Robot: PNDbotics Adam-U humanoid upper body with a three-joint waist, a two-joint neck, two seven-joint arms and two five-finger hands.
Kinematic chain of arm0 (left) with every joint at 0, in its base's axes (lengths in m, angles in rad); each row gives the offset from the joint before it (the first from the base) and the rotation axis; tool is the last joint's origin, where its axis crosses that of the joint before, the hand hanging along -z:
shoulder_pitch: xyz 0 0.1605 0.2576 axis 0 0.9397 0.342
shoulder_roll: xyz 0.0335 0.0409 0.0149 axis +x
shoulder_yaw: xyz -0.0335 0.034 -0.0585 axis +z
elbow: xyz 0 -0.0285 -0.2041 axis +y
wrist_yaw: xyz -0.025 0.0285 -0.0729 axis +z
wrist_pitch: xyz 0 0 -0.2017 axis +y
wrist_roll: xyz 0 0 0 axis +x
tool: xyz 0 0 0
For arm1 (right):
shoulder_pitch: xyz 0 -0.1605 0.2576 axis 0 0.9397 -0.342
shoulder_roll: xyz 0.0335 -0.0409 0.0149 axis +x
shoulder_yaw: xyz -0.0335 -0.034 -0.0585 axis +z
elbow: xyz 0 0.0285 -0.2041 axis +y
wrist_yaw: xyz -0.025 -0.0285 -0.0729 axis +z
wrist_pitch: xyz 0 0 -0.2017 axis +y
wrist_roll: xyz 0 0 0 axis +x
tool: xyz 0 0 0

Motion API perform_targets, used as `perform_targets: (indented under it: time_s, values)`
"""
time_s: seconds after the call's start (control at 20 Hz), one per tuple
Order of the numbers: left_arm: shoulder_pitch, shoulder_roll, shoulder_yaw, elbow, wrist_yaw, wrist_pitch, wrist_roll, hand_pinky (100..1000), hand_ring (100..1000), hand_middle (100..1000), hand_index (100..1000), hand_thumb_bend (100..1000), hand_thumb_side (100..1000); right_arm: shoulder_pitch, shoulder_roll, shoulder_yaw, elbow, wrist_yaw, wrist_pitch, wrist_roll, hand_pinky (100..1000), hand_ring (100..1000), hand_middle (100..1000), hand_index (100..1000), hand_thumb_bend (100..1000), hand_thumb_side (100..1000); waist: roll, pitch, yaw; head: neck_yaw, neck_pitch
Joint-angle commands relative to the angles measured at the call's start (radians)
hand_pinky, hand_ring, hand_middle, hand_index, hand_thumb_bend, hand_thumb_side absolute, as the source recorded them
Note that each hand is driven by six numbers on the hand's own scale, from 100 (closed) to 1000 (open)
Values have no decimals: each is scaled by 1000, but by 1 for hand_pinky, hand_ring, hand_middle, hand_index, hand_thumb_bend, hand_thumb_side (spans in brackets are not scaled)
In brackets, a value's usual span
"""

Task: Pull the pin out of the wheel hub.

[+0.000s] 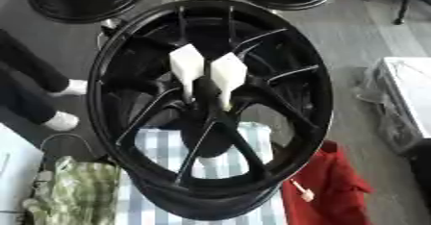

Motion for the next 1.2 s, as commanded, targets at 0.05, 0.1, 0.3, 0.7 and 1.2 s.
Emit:
perform_targets:
  time_s: [0.05, 0.1, 0.3, 0.7, 1.2]
  values:
    - [-8, 30, 3, -9, -4, -1, -2, 661, 766, 700, 754, 325, 675, -46, -14, 12, -13, 49, -45, 114, 885, 816, 797, 833, 308, 420, 1, -22, 2, -7, 6]
    - [-8, 30, 2, -9, -4, -1, -2, 660, 766, 700, 754, 325, 675, -56, -8, 17, -12, 55, -57, 137, 886, 817, 798, 833, 314, 415, 1, -22, 2, -8, 6]
    - [-9, 28, 0, -8, -3, 1, -4, 661, 766, 700, 754, 325, 676, -93, 30, 52, -1, 70, -98, 206, 890, 827, 810, 841, 341, 389, 2, -21, 6, -12, 6]
    - [-9, 26, 2, -9, 1, 0, -2, 661, 767, 700, 754, 326, 677, -123, 150, 71, 49, 29, -154, 326, 909, 854, 846, 855, 356, 289, 10, -15, 5, -18, 6]
    - [-25, 48, -1, -37, 13, -2, -10, 661, 768, 702, 753, 319, 669, -67, 201, 82, 59, -10, -162, 293, 908, 837, 825, 847, 448, 131, 22, -6, -7, -2, 6]
